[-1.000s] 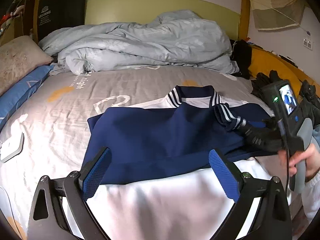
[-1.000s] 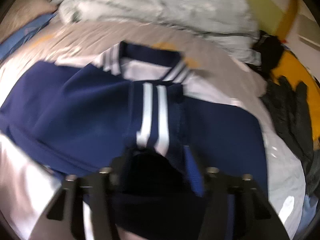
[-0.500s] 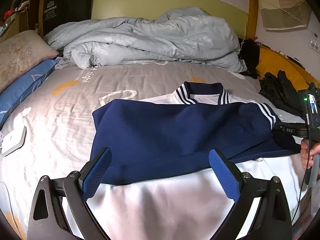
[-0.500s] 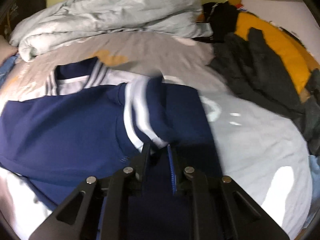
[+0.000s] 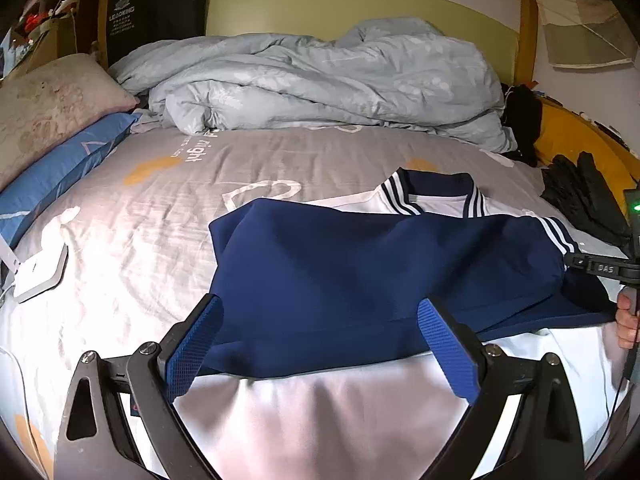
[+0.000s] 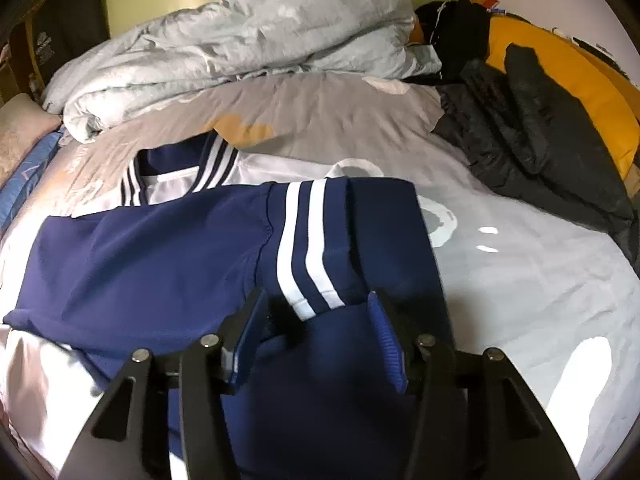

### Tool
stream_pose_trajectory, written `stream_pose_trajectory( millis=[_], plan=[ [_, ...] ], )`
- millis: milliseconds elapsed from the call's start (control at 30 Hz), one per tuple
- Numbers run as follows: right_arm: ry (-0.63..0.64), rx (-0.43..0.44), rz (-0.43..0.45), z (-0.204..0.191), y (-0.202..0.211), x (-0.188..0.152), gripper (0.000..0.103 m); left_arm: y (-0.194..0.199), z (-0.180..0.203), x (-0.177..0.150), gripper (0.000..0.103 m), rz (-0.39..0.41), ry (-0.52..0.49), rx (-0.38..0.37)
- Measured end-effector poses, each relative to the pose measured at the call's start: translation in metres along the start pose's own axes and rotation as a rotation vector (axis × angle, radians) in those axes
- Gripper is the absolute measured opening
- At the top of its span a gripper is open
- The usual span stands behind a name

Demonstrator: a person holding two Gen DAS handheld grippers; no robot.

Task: Fold large clothes
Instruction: 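Grasp the other striped navy cuff with the right tool and lay it across, then grasp the white hem with both tools and fold it up over the navy sleeves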

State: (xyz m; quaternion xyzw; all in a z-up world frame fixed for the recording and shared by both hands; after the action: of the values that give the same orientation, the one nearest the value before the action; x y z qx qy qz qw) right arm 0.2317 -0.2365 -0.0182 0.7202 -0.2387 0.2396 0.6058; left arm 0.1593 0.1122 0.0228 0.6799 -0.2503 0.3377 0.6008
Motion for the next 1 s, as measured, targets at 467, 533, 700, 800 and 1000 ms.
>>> stream_pose_trajectory(
  millis=[467,533,700,800,1000],
  plan=[
    [-0.010,-0.083,-0.024,0.019,-0.003,-0.014,0.008,0.005,0.006,-0.001,0.097,0.020,-0.032,0.005],
    [-0.005,-0.088,-0.020,0.018,0.000,-0.015,0.009,0.008,0.007,-0.001,0.097,0.025,-0.036,0.002],
    [0.001,-0.072,0.102,0.005,0.050,-0.033,0.026,0.029,0.010,-0.001,0.097,0.054,-0.035,-0.025],
    [-0.001,-0.034,0.145,-0.002,0.070,-0.041,0.035,0.048,0.015,-0.001,0.097,0.087,-0.038,-0.049],
    [0.057,0.019,0.252,-0.035,0.121,-0.067,0.065,0.087,0.021,-0.008,0.097,0.162,-0.050,-0.078]
  ],
)
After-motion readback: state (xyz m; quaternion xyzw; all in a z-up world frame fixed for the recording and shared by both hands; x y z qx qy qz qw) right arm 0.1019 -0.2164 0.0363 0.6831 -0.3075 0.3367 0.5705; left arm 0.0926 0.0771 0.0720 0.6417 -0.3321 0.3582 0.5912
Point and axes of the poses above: each gripper's, at about its wrist camera, not at the fingertips, and y roughly against the way its jaws point, z to its right, x to its top, the point moved 2 cm from there along -y, roughly the way its jaws point, and after that the axes turned 9 degrees about x, right-handed, at the moved point
